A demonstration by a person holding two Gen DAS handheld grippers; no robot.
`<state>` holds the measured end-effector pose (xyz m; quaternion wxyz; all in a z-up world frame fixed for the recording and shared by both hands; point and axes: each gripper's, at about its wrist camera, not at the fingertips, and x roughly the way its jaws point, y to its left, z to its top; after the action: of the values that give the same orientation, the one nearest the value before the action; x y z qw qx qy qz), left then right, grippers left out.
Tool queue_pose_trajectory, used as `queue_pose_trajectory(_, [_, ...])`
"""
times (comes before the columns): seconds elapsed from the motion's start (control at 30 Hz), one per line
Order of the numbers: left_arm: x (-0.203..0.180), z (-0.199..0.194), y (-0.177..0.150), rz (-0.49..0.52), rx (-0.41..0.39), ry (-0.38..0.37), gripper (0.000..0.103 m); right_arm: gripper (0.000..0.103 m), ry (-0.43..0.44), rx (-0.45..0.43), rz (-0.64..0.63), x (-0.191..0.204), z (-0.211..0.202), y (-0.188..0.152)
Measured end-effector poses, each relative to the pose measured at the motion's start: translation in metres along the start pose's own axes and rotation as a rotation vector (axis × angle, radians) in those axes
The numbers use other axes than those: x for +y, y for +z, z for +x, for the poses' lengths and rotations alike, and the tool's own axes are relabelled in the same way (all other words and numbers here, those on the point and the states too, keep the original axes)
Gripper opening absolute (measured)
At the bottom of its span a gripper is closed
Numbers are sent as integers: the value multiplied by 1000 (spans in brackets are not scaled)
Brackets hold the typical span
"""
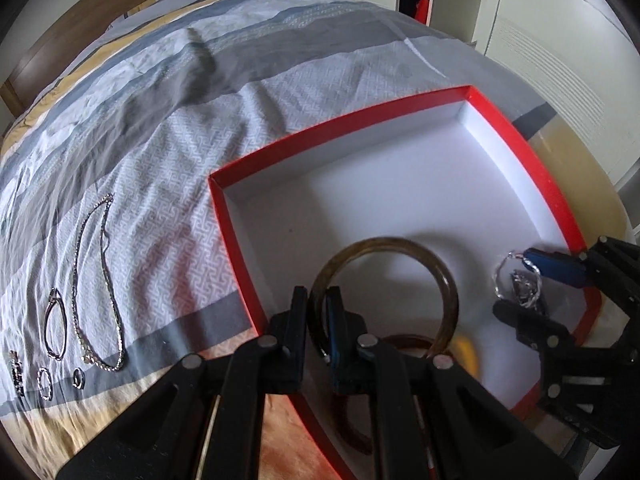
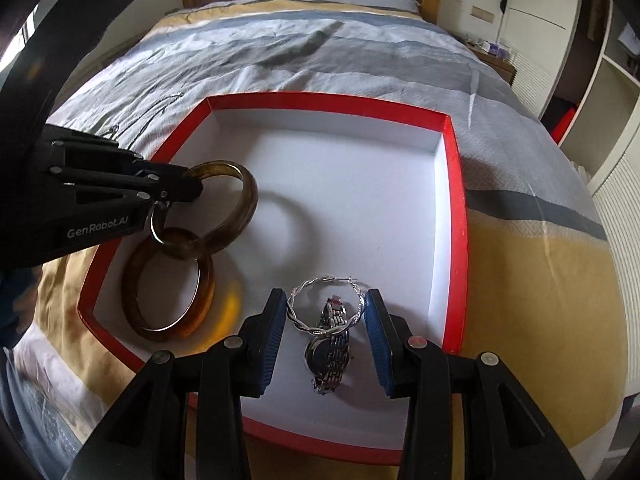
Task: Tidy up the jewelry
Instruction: 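Carry the brown bangle in the left tool and the hoop in the right tool into the red box, then open the left tool over the box while the right tool releases the hoop beside the watch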
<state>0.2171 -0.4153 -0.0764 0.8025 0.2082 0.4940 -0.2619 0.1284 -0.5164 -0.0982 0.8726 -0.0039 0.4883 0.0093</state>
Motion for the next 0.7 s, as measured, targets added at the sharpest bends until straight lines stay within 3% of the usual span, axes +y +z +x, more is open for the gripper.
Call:
queue_pose_trajectory(0.2, [2, 1, 0, -32, 24, -22, 10, 41, 2, 10, 13, 0, -3, 0])
queue_pose_trajectory(0.3, [7, -3, -3, -80, 25, -75, 10, 50, 12, -2, 52, -3, -11, -3])
queue_pose_trajectory(0.7, [26, -91, -38, -131, -120, -99, 22, 52, -31, -101, 157, -2, -83, -29])
